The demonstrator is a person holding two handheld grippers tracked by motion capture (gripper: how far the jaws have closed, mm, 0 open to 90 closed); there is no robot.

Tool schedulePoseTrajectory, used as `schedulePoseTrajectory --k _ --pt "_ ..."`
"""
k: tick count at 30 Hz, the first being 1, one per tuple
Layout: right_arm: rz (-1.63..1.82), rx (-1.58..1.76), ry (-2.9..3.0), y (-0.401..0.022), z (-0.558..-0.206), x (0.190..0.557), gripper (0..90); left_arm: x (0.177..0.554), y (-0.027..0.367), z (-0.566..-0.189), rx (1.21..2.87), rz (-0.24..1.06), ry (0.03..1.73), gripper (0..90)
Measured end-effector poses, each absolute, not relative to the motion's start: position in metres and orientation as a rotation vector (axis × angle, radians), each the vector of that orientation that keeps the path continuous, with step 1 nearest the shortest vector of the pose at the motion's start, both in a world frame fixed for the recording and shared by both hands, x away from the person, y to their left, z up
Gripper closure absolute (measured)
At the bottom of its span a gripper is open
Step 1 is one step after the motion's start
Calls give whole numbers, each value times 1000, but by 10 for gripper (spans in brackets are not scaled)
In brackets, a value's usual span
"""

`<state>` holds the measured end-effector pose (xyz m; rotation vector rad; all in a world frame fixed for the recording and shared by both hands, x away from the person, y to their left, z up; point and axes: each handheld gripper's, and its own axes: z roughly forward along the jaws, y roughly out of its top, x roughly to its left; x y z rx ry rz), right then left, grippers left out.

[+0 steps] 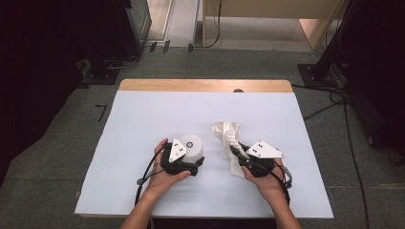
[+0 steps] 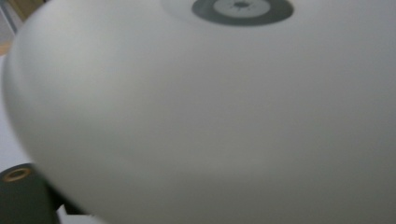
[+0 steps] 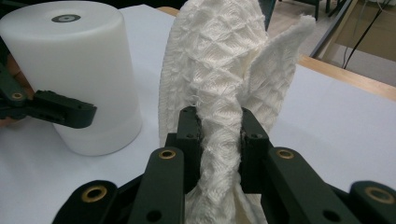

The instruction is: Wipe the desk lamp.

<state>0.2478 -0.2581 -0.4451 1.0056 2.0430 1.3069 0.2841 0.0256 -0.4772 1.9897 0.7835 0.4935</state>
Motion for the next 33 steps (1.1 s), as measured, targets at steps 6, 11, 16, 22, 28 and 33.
schedulePoseTrajectory --k 6,11,16,22,28,33 --pt "1303 1010 2022 -263 -440 247 753 265 28 -472 1885 548 909 0" --pt "1310 1013 2008 -264 -436 246 753 258 9 -471 1848 631 1088 0" --pt "1310 1006 2029 -258 -439 246 752 261 -6 -480 1880 696 1199 28" --pt "1301 995 2044 -254 -441 245 752 268 12 -476 1888 575 1103 78" --pt "1347 915 2024 -244 -426 235 752 276 38 -455 1889 176 778 79" --pt "1377 794 2019 -226 -411 223 750 272 32 -449 1903 60 713 79"
